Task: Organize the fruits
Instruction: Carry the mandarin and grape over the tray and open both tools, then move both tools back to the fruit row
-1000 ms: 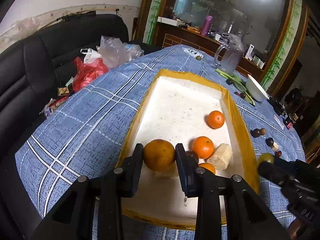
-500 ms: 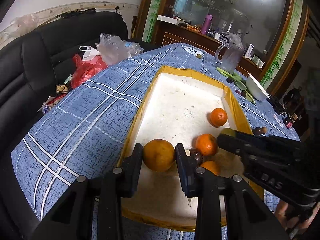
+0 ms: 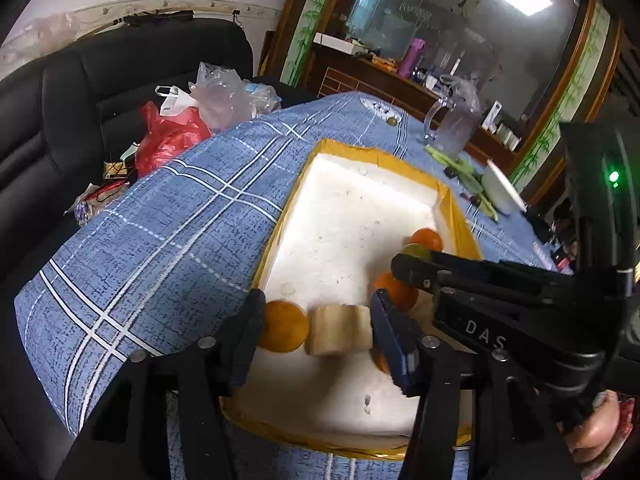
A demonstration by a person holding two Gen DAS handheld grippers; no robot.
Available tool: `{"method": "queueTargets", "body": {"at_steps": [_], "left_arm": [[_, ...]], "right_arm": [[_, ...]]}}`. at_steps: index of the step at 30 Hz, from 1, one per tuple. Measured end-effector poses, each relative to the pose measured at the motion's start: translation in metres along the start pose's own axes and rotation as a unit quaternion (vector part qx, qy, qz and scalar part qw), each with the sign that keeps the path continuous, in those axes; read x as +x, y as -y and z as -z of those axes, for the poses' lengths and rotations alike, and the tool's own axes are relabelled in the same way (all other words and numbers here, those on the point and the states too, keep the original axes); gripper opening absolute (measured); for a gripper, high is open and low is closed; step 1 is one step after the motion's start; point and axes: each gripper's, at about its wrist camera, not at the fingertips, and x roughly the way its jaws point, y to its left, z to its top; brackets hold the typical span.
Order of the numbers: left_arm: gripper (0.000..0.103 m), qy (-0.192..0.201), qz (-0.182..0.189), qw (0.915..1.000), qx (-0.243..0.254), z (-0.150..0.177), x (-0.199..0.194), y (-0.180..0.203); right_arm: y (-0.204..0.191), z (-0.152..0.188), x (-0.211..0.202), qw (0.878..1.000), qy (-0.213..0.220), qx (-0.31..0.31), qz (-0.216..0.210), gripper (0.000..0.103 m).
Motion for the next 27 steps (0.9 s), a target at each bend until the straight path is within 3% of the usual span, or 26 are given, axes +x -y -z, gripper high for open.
{"method": "queueTargets", "body": {"at_steps": [4,10,16,27], "left_arm": [[0.069,0.020,-0.006,0.9997,-0.007,-0.004,-0.011,-0.002],[0.072,0.034,0.000,0.9988,-0.036,-0.008,-0.023,-0.010],[0.074,0.036,-0.007,0.9982,-0.047,-0.006,-0.031,-0.011],[0.074,0.033,0.002,0.9993,-0.016,0.003,-0.041,0.016]], "right_arm": [[0.003,-0.002,-0.010,1.000,0.021,0.009,-0.011,0.048],[0.008,-0.001,-0.033,0.999,0.049,0.013,0.002,0.049],[0.038,0.011,-0.056,0.997,0.065,0.047,0.017,0.053],[0.108,0.079,-0.101,0.990,0.061,0.118,0.051,0.054]]}}
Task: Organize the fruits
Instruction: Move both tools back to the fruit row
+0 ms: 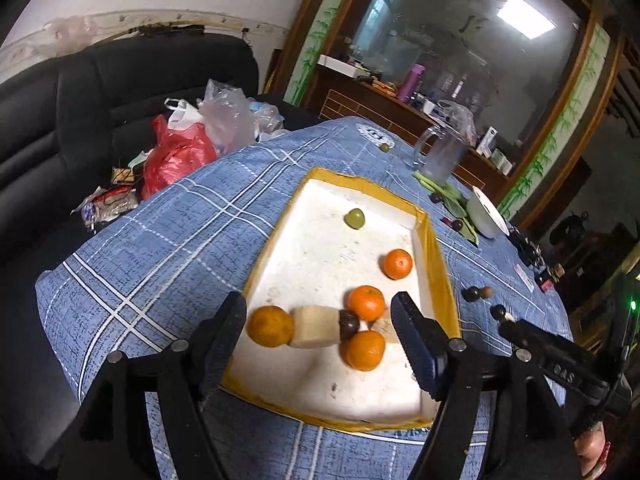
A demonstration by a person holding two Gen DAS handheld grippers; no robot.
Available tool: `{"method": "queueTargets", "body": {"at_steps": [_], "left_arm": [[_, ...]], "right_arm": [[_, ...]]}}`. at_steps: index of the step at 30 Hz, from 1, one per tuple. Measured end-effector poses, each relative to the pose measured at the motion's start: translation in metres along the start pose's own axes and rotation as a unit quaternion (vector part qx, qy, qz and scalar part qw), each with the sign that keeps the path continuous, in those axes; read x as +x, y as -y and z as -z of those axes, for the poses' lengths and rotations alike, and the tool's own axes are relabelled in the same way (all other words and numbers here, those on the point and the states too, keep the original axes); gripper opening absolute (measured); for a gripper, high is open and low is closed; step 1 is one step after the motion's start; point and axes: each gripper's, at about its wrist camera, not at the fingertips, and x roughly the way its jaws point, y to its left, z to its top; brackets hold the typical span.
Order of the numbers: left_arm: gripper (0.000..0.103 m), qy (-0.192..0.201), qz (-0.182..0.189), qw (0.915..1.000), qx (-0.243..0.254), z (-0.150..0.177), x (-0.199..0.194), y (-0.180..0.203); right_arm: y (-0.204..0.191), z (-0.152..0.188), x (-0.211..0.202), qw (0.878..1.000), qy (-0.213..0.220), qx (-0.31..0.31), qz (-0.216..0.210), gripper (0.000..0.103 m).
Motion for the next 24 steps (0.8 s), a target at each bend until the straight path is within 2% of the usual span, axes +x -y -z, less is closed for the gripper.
{"method": "queueTargets", "body": {"at_steps": [8,10,12,18,24], "left_arm": [[0.075,-0.012,0.006,0.9996,0.023,0.011,0.006,0.029],[0.075,-0.020,0.014,0.9990,0.038,0.017,0.011,0.043],[0.075,-0.027,0.020,0.9978,0.057,0.021,0.013,0.057],[0.075,-0.038,0.033,0.9909,0.125,0.034,0.018,0.107],[0.075,-0.056,0.038,0.9865,0.149,0.041,0.030,0.130]], "right_arm": [[0.076,0.053,-0.044,0.995,0.002,0.009,0.097,0.062],[0.093,0.059,-0.047,0.994,0.000,0.022,0.106,0.061],[0.108,0.065,-0.050,0.993,-0.001,0.038,0.110,0.061],[0.123,0.069,-0.045,0.993,-0.002,0.055,0.104,0.061],[0.126,0.065,-0.028,0.994,-0.009,0.069,0.082,0.061]]}}
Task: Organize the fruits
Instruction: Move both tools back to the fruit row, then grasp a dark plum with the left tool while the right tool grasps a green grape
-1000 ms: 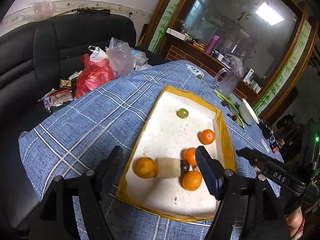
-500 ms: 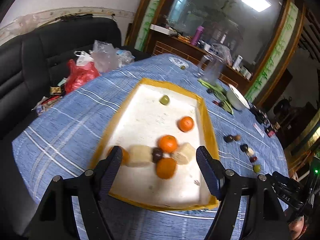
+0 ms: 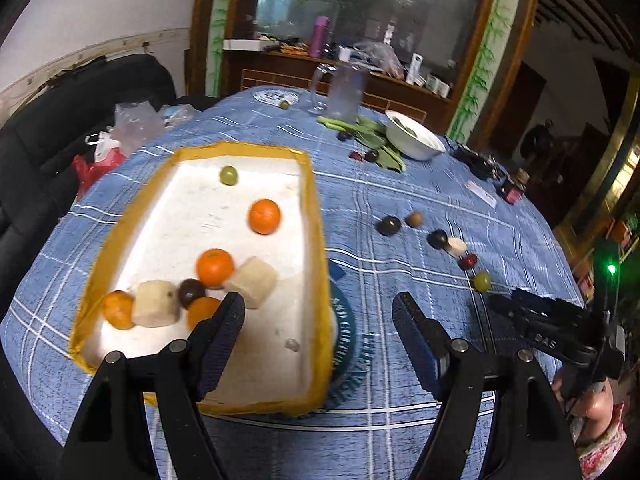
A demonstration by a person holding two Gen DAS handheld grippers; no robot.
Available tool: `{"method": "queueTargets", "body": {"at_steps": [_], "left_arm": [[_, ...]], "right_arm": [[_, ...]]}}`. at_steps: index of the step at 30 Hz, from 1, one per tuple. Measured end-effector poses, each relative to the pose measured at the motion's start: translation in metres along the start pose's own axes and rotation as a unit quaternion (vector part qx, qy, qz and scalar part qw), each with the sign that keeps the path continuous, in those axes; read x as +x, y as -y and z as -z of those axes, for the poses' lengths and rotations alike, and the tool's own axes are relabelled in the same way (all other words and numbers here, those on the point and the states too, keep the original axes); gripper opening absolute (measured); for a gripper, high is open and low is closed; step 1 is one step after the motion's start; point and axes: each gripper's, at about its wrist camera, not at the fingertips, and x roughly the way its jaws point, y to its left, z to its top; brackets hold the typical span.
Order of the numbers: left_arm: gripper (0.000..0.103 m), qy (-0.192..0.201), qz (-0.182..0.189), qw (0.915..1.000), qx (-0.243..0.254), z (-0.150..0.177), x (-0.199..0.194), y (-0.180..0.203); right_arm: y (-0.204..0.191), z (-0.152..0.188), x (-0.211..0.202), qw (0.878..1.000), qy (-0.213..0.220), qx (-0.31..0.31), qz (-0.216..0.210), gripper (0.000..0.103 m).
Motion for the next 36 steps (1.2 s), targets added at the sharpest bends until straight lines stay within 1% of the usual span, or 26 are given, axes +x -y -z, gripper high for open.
{"method": "queueTargets", "body": {"at_steps": [5,10,14,16,17,18,20,21,22,25,28,31,32,33,34,35,36], "left_arm": [[0.075,-0.020,0.025,0.9994,0.010,-0.010,0.021,0.022],[0.075,-0.025,0.034,0.9986,0.033,-0.028,0.047,0.050],[0.075,-0.034,0.041,0.9974,0.048,-0.044,0.083,0.072],[0.075,-0.037,0.044,0.9967,0.056,-0.049,0.103,0.080],[0.075,-0.037,0.041,0.9965,0.063,-0.053,0.117,0.084],[0.075,-0.039,0.034,0.9964,0.067,-0.056,0.127,0.085],[0.075,-0.045,0.024,0.9963,0.069,-0.059,0.143,0.086],[0.072,-0.049,0.021,0.9962,0.069,-0.060,0.150,0.085],[0.070,-0.054,0.023,0.9960,0.067,-0.061,0.156,0.083],[0.067,-0.057,0.029,0.9958,0.066,-0.059,0.166,0.080],[0.063,-0.065,0.043,0.9943,0.072,-0.058,0.175,0.082],[0.063,-0.061,0.045,0.9934,0.086,-0.056,0.179,0.085],[0.061,-0.059,0.047,0.9933,0.087,-0.056,0.179,0.087],[0.047,-0.058,0.049,0.9933,0.088,-0.056,0.179,0.087],[0.028,-0.057,0.052,0.9933,0.086,-0.056,0.178,0.086],[0.024,-0.054,0.048,0.9940,0.081,-0.057,0.178,0.084],[0.023,-0.053,0.051,0.9945,0.075,-0.057,0.177,0.082]], "right_arm": [[0.004,-0.008,0.019,1.000,-0.014,0.017,-0.013,0.061],[0.009,-0.018,0.034,0.999,-0.013,0.035,-0.020,0.061],[0.018,-0.020,0.040,0.998,-0.009,0.047,-0.028,0.061],[0.019,-0.020,0.040,0.999,-0.005,0.040,-0.019,0.061],[0.018,-0.019,0.040,0.999,-0.002,0.034,-0.010,0.058],[0.018,-0.019,0.040,0.999,-0.002,0.031,-0.007,0.057],[0.017,-0.018,0.039,1.000,-0.001,0.028,0.000,0.052],[0.017,-0.018,0.040,1.000,-0.001,0.027,0.005,0.050],[0.018,-0.018,0.039,1.000,-0.001,0.026,0.008,0.050],[0.018,-0.019,0.039,1.000,-0.002,0.028,0.006,0.048],[0.015,-0.018,0.039,1.000,-0.003,0.023,0.007,0.044],[0.011,-0.018,0.039,1.000,-0.003,0.015,0.010,0.042],[0.010,-0.018,0.039,1.000,-0.003,0.015,0.009,0.039],[0.010,-0.018,0.039,1.000,-0.003,0.016,0.005,0.037],[0.011,-0.017,0.039,1.000,-0.003,0.018,-0.001,0.032],[0.011,-0.017,0.038,1.000,-0.003,0.020,-0.006,0.028],[0.011,-0.017,0.038,1.000,-0.003,0.021,-0.011,0.026]]}}
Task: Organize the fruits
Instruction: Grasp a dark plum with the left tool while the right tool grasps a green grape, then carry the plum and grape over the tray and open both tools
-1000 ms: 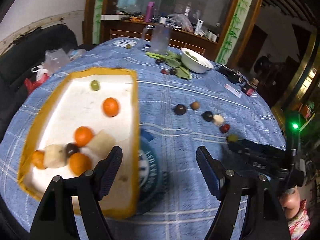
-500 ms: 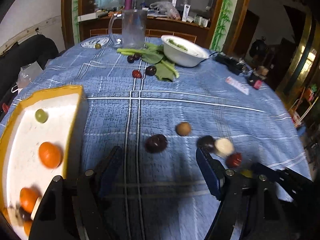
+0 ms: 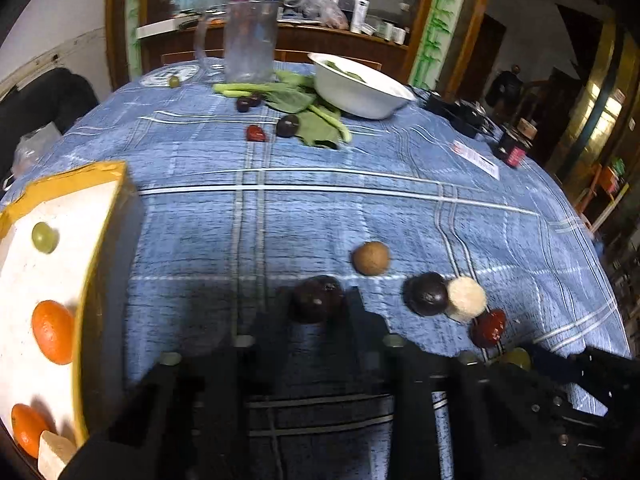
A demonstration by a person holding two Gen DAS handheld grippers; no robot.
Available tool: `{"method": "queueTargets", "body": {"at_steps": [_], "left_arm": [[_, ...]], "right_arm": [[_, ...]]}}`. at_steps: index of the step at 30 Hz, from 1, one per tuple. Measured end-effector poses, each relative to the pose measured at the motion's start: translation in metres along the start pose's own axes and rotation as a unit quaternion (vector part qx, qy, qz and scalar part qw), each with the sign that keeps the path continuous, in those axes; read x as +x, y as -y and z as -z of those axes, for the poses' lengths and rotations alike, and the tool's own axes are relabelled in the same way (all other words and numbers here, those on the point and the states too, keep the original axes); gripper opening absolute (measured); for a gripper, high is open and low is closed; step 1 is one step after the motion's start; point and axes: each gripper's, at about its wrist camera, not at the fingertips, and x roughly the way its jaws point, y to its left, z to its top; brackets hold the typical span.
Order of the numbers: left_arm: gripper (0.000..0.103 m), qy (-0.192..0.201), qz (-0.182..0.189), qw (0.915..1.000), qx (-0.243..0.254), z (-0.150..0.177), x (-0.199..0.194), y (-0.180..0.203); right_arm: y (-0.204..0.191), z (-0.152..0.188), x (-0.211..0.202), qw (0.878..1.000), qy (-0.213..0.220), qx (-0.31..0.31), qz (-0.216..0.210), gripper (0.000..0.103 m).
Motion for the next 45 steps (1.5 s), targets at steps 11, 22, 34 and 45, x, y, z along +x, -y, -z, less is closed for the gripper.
{"method": "queueTargets", "body": {"at_steps": [11,22,34,45], "left_arm": [[0.023,0.024,0.006,0.9995,-0.022,0.004,-0.014,-0.007],[0.023,0.051,0.049,0.9963,-0.048,0.010,-0.052,-0.012],[0.023,0.121,0.001,0.9826,-0.141,0.043,-0.165,-0.097],[0.024,0.104,-0.088,0.9689,-0.207,0.079,-0.179,-0.171]], "right_arm": [[0.006,0.002,-0.008,0.999,0.008,0.020,-0.028,0.025],[-0.005,0.005,-0.019,0.999,0.023,0.021,-0.025,0.025],[-0.065,0.009,-0.044,0.994,0.018,0.005,-0.108,0.025],[-0.142,-0.012,-0.031,0.956,-0.046,0.027,-0.288,0.026]]}}
